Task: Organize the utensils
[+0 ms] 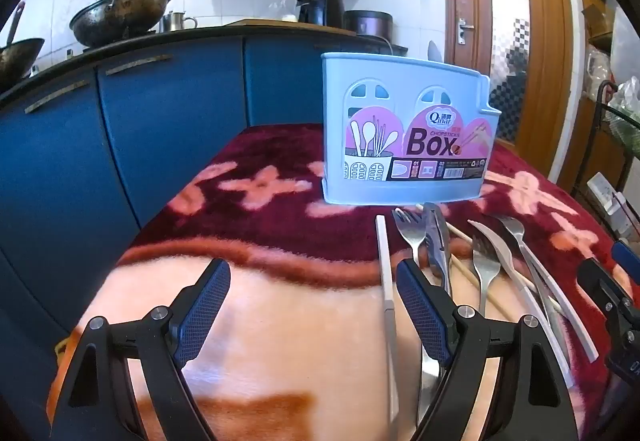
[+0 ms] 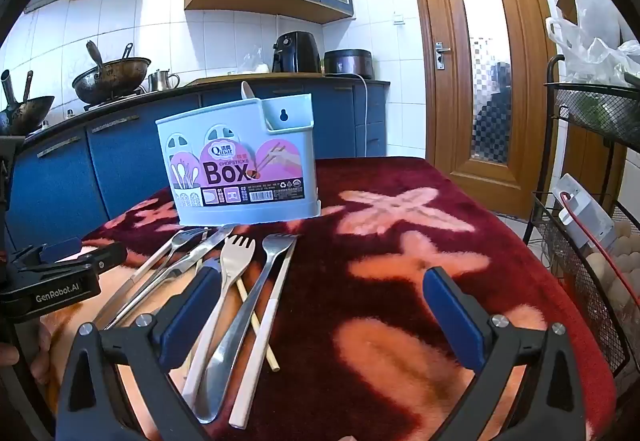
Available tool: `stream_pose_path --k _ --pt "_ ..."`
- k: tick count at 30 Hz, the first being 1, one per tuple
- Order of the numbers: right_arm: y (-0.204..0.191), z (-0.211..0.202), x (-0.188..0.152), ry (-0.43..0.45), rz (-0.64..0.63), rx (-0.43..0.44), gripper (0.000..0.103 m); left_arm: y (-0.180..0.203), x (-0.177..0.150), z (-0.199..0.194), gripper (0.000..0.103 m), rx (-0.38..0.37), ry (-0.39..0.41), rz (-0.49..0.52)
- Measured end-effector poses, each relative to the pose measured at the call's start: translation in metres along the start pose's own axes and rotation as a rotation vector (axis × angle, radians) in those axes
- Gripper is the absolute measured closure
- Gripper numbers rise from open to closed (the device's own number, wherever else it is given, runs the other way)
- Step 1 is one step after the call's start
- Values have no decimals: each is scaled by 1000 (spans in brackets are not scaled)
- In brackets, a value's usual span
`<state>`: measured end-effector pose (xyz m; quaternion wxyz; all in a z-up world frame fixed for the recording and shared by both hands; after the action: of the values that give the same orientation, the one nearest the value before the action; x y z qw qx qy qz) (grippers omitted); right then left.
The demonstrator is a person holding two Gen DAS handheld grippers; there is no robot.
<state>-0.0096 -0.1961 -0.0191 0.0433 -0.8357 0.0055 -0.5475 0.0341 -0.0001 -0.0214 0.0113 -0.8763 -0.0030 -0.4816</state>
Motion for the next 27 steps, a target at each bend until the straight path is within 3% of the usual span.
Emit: stream_pose_path --k 27 --pt "0 1 0 4 1 1 0 1 -1 0 17 -4 3 -8"
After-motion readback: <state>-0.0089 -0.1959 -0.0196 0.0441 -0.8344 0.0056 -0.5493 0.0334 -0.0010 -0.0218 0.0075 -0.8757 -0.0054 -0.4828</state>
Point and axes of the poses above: each gripper's, at about its wrist camera, not at the fingertips, and z roughly the way its jaws point, y to its right, x to its top, the point moved 4 cm from there along z, roughly the way its jaws point, and after that the axes turned 1 degree about x, right-handed, at the moved point
